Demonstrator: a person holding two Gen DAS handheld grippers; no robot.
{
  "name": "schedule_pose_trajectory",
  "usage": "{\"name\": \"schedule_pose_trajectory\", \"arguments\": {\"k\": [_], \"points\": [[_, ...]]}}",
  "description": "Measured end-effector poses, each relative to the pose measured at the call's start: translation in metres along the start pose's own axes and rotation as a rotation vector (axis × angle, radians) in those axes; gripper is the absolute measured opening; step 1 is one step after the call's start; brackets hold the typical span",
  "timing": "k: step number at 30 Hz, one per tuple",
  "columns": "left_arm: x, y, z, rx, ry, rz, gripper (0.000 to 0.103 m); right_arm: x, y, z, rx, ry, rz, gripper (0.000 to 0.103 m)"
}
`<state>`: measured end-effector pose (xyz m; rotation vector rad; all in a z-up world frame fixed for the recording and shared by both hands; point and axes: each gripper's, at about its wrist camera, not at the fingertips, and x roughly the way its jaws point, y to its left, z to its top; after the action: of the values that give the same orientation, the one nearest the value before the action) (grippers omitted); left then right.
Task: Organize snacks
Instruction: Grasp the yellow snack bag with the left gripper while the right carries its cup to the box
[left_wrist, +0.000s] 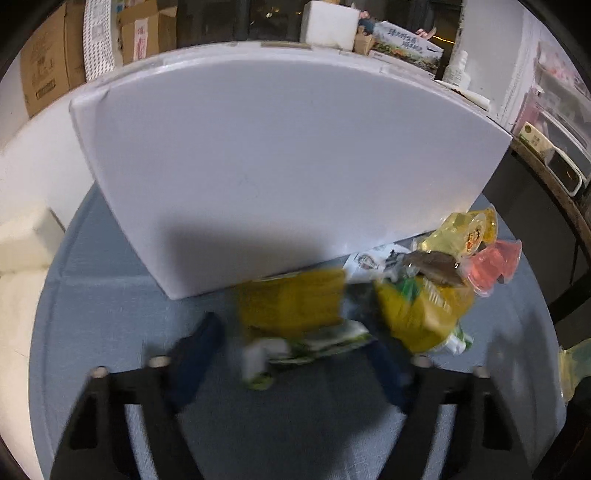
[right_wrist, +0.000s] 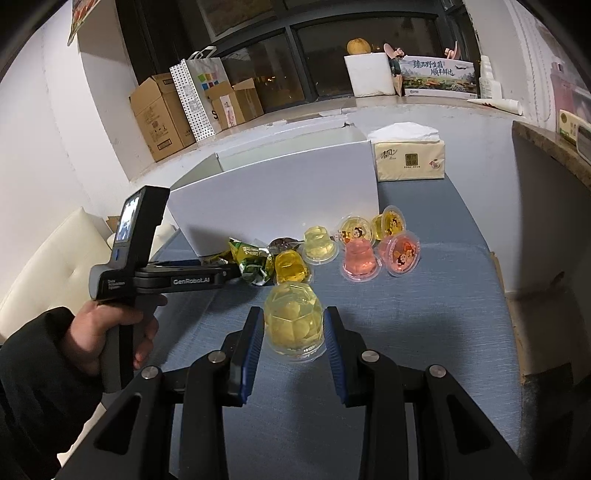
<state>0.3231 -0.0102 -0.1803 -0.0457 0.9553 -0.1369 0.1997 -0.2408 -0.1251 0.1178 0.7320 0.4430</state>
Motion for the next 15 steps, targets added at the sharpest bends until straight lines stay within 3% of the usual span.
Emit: {"name": "schedule_pose_trajectory", "arguments": {"k": [4, 10, 15], "points": [[-0.008, 0.006, -0.001, -0.03, -0.014, -0.041, 0.055, 0.001, 0.001, 0.001, 0.003, -0.004, 0.003, 0.036], [-0.042, 0.013, -0.018, -0.025, -0.069, -0.071, 0.053, 0.001, 0.01, 0.003, -0.012, -0.01, 0.018, 0.036], [-0.094, 0.013, -0.035, -0.013, -0.169, -0.098, 0.053, -0.003, 0.023, 0.009, -0.03, -0.029, 0.035, 0.036]]}}
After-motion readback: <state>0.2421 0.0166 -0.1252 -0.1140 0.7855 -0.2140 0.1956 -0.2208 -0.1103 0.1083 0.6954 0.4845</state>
